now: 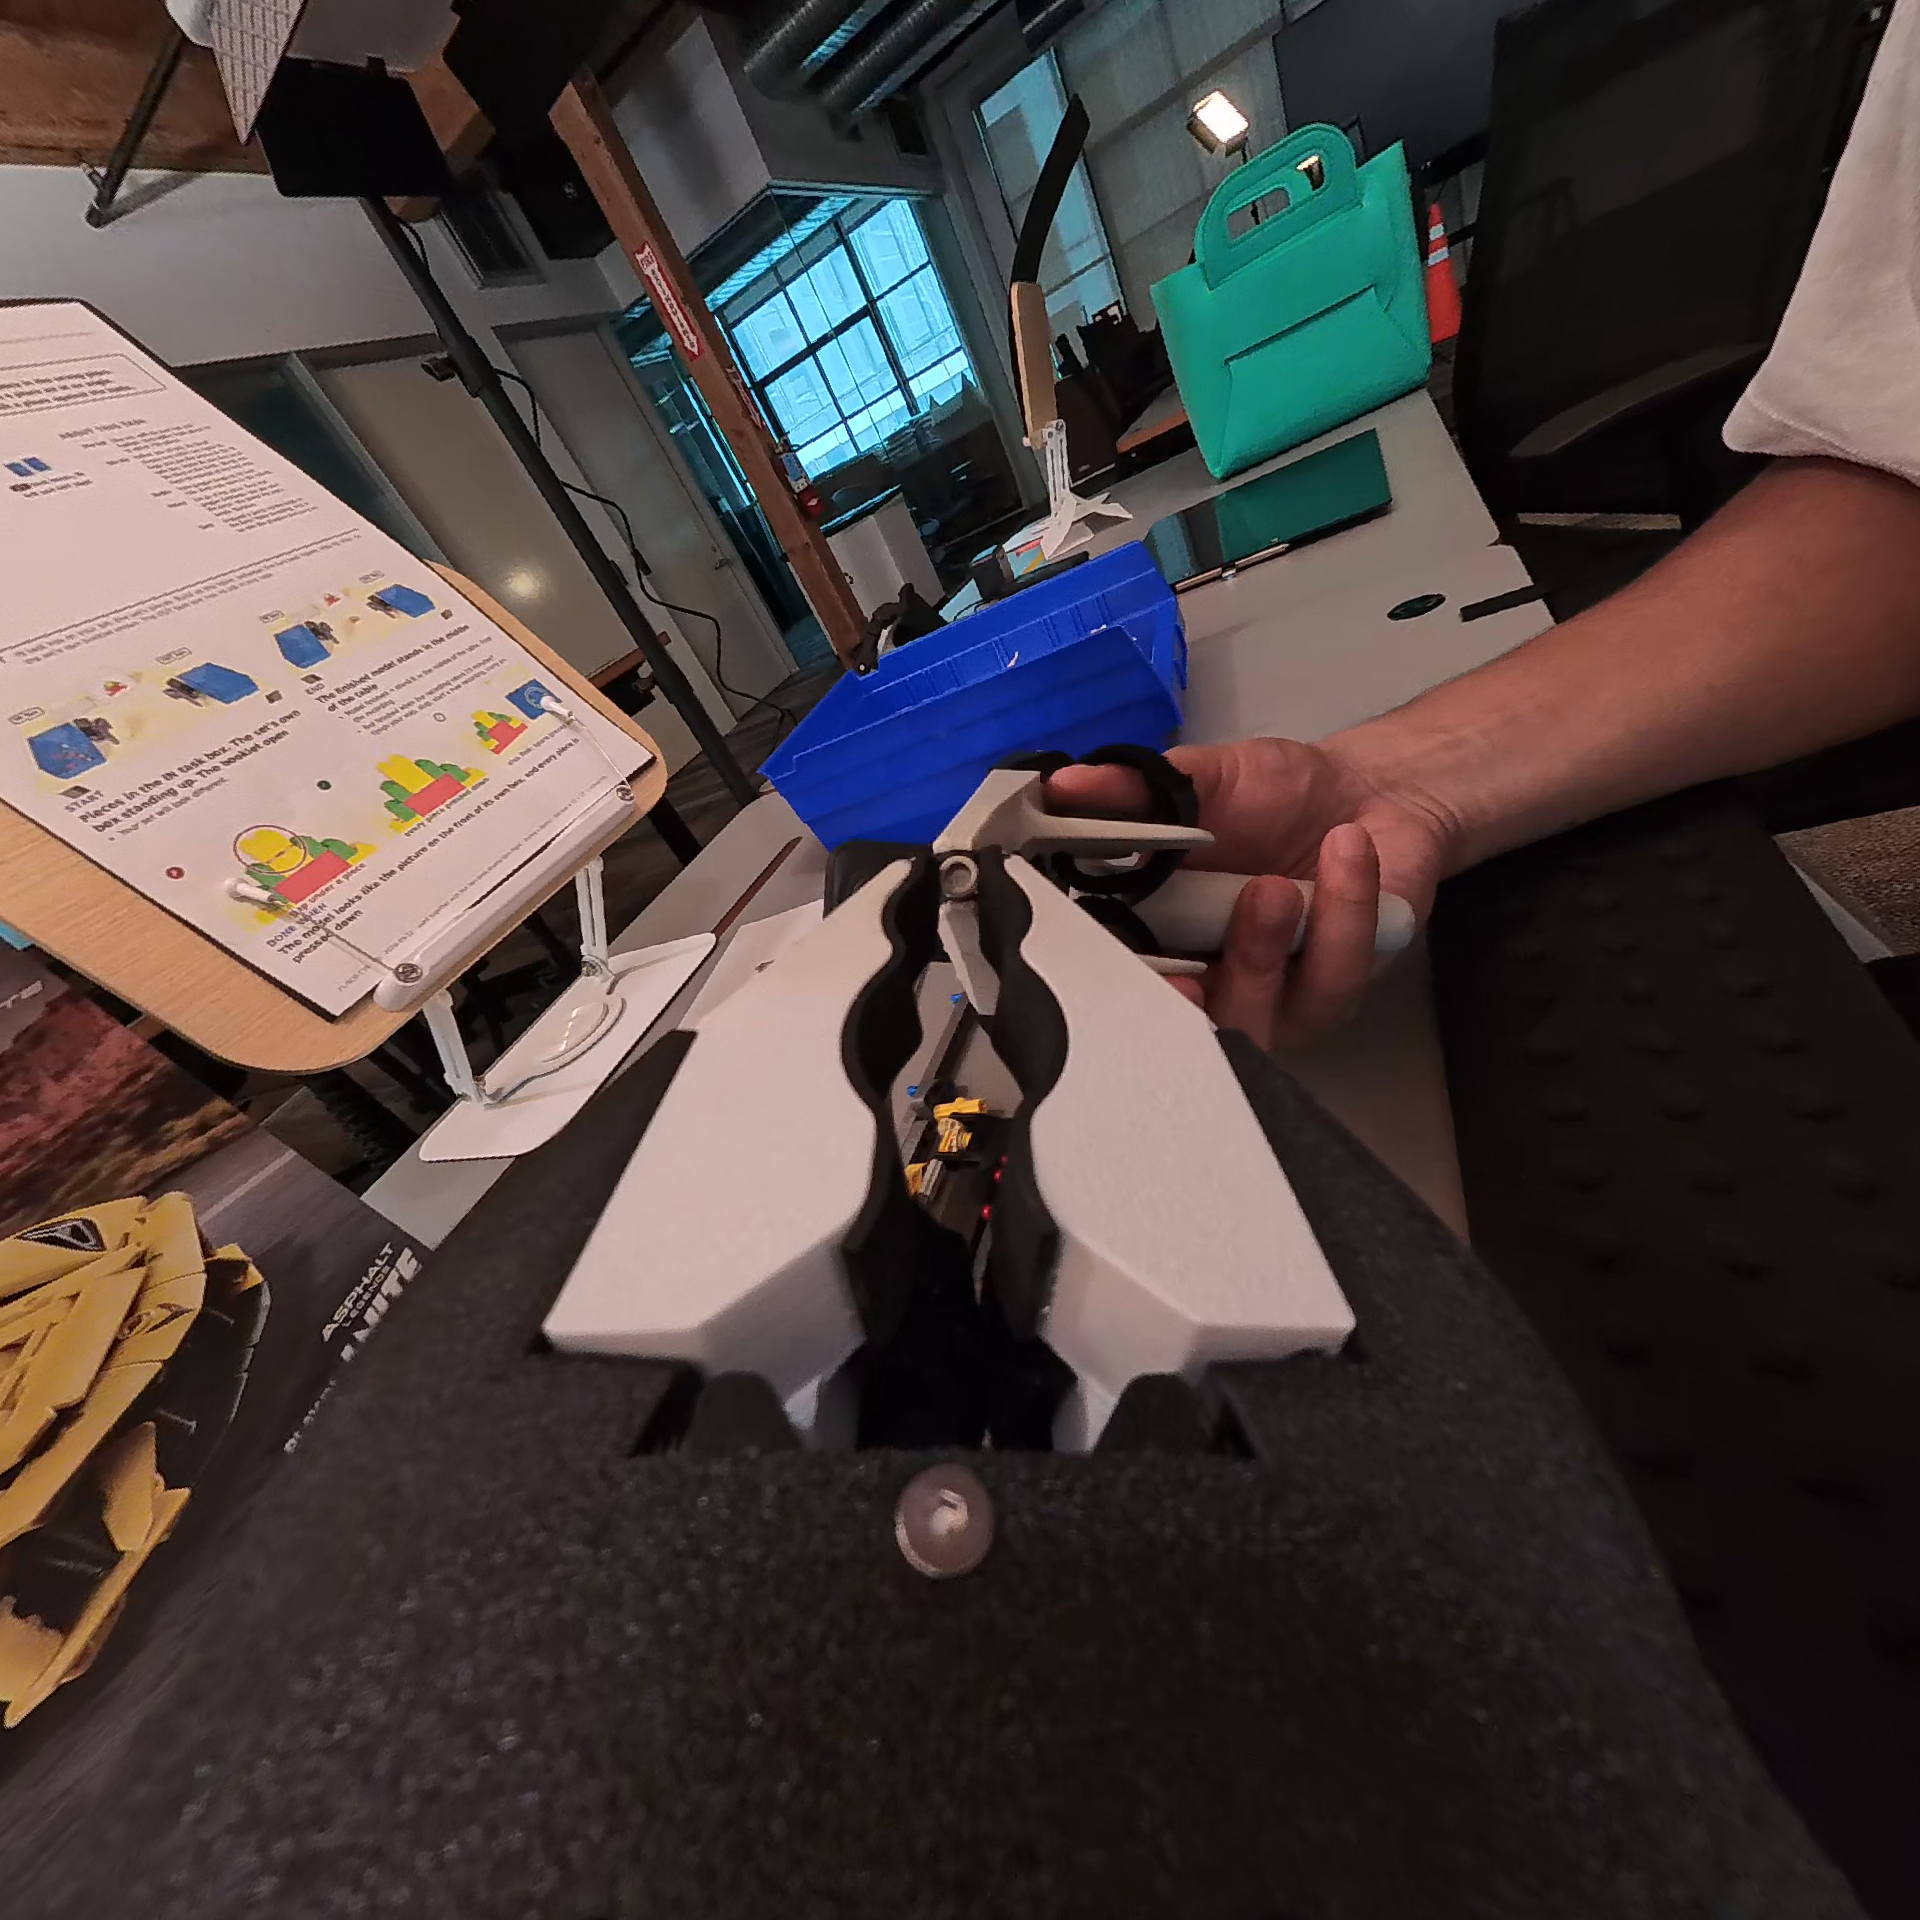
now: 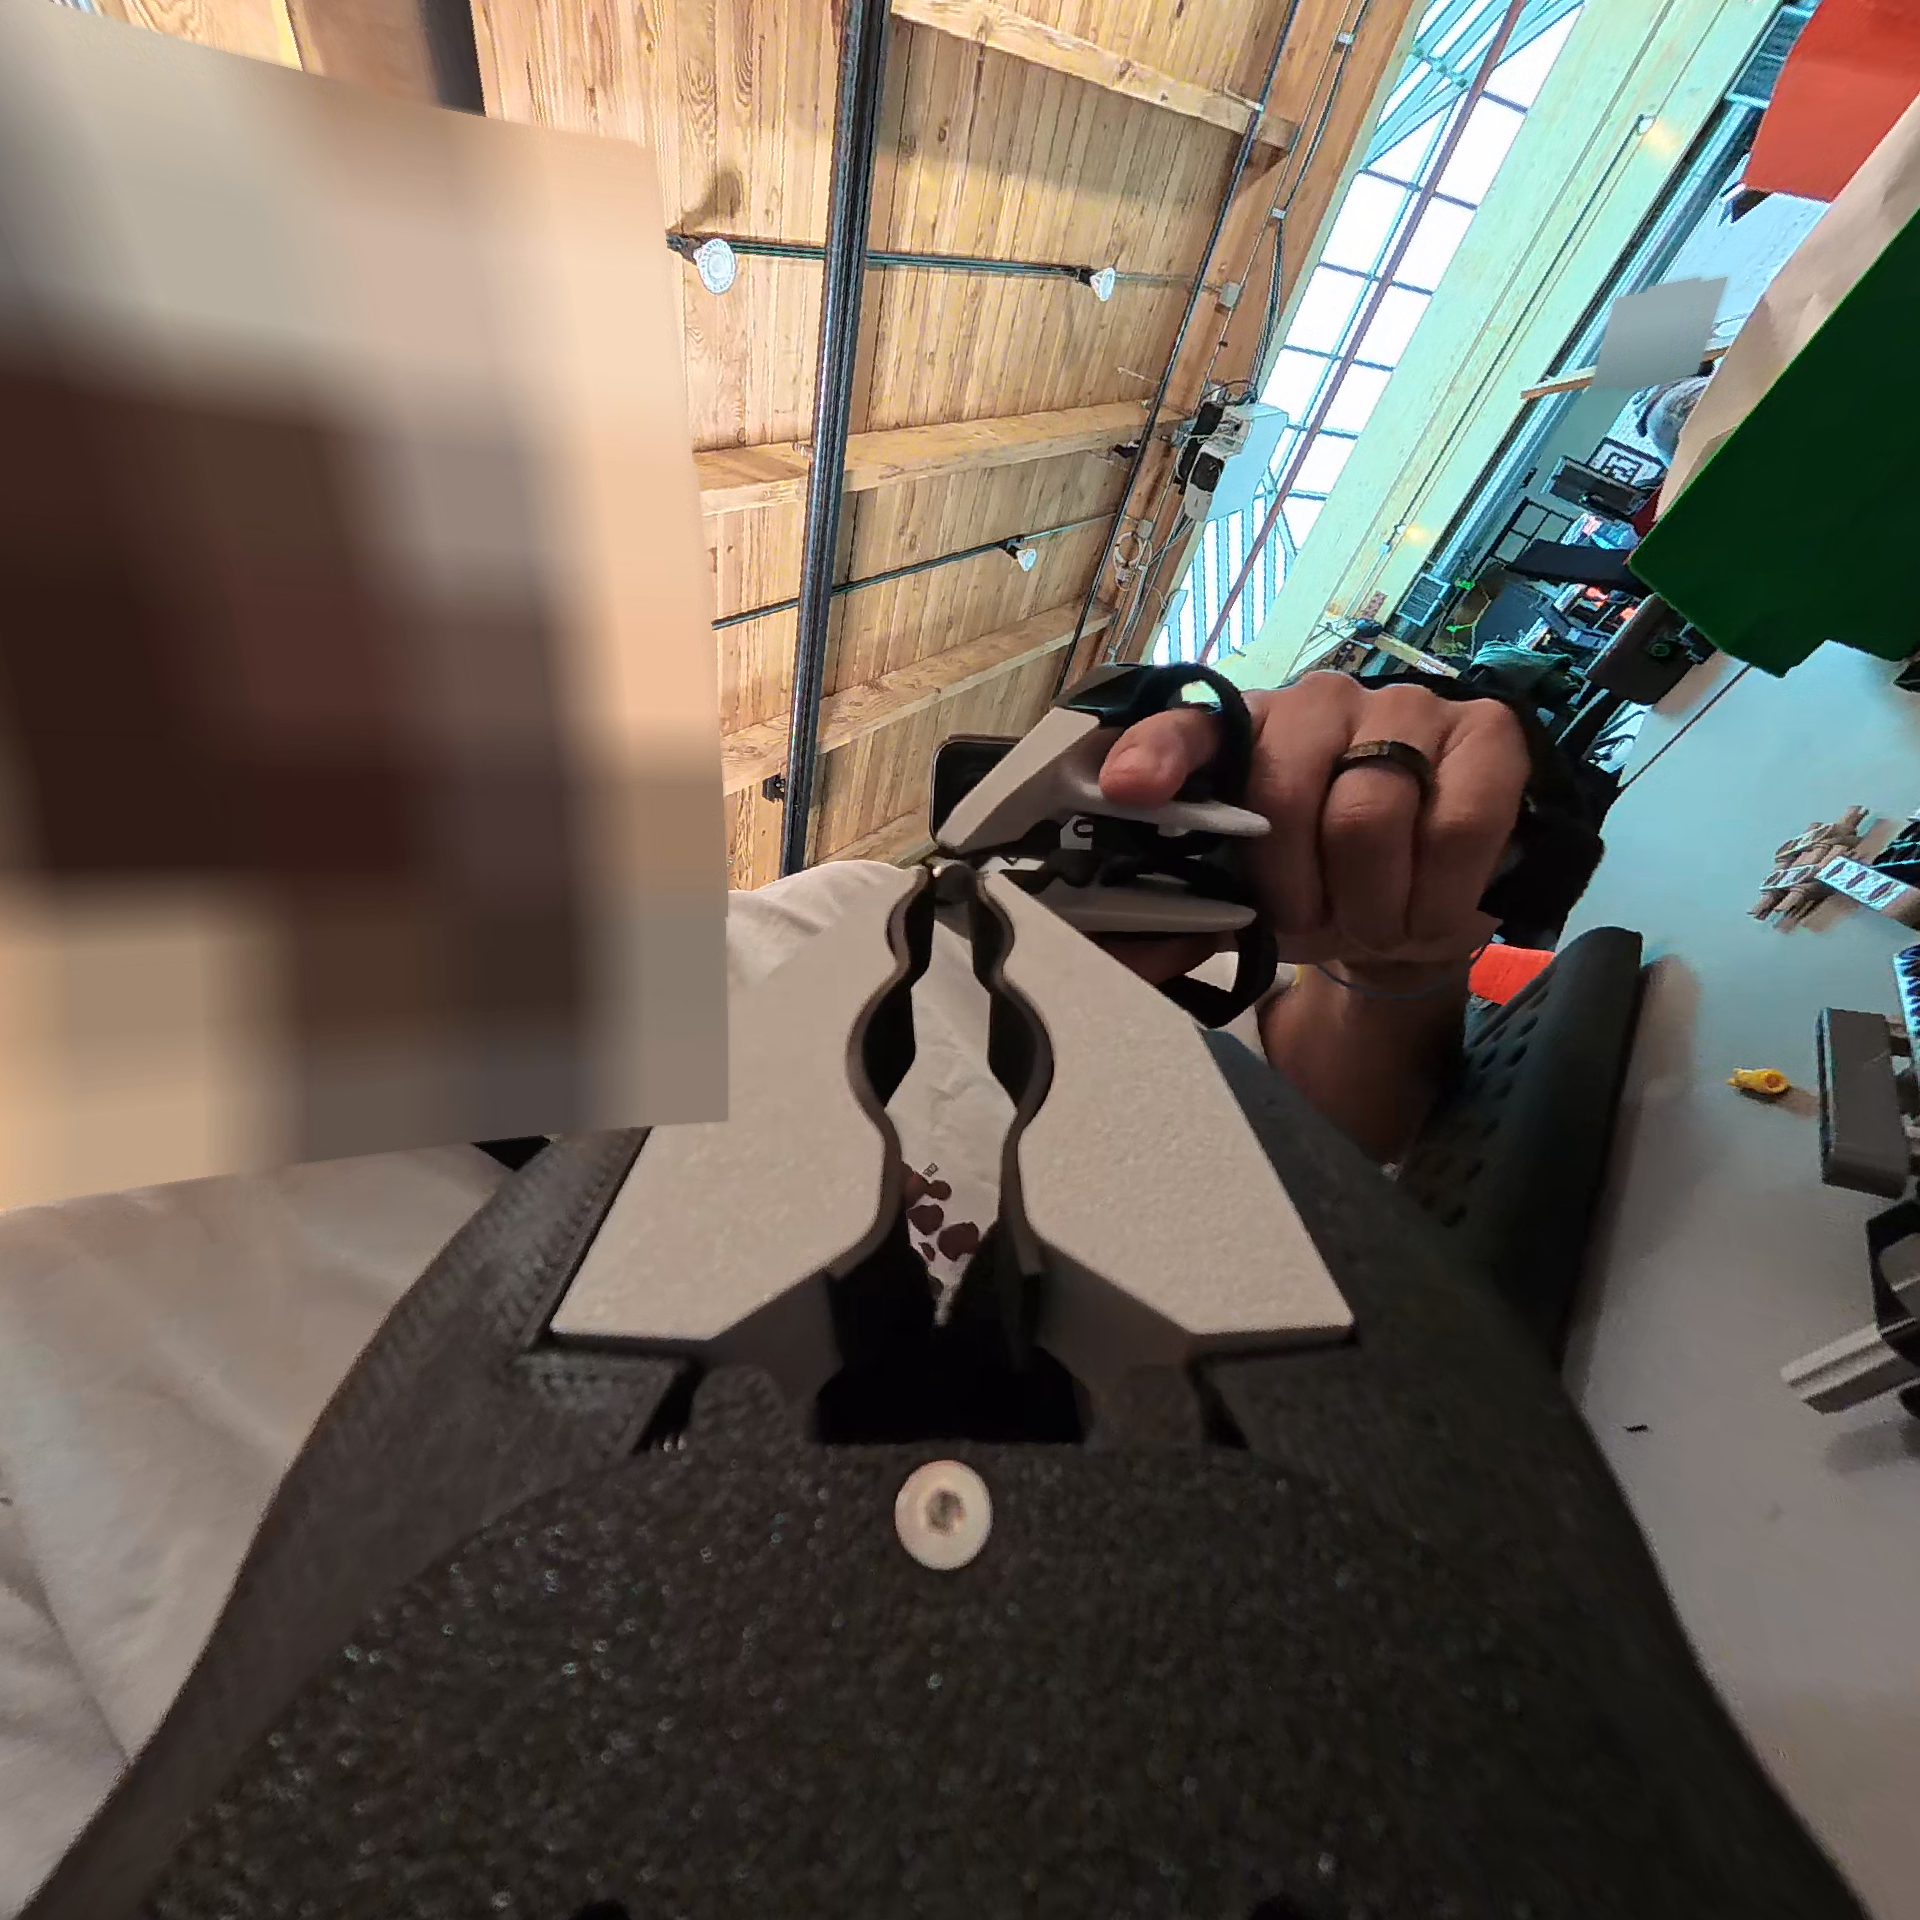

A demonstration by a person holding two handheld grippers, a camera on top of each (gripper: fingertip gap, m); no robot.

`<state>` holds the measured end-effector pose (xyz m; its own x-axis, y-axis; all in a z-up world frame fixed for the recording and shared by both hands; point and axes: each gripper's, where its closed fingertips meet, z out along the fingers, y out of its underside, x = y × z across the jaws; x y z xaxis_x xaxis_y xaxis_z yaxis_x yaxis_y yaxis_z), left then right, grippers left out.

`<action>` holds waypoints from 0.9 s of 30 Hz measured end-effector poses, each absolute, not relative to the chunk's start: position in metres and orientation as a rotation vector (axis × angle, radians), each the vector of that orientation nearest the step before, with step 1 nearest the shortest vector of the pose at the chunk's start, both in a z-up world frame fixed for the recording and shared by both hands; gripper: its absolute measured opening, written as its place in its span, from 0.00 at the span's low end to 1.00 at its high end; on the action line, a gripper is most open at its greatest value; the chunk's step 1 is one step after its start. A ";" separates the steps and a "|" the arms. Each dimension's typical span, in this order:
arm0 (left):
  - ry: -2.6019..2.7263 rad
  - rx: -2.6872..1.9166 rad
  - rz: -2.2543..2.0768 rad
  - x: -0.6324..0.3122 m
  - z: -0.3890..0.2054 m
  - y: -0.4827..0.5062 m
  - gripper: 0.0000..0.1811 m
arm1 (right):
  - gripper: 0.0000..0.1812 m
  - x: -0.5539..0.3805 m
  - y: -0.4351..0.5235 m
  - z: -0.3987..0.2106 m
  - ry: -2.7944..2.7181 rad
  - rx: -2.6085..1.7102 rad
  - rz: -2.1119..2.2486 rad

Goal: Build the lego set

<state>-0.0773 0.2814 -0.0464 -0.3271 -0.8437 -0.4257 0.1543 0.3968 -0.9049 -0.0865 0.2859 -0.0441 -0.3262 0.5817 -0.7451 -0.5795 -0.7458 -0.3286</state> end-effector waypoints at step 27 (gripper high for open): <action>1.926 -1.497 -0.692 -0.165 -0.187 0.366 0.13 | 0.03 -0.040 0.237 -0.177 -0.393 -2.183 0.573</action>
<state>-0.1655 0.3664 -0.1874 -0.1872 -0.9725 -0.1389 -0.6615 0.2293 -0.7140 -0.0402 0.2368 -0.1768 0.8471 0.4595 -0.2669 0.0833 -0.6109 -0.7873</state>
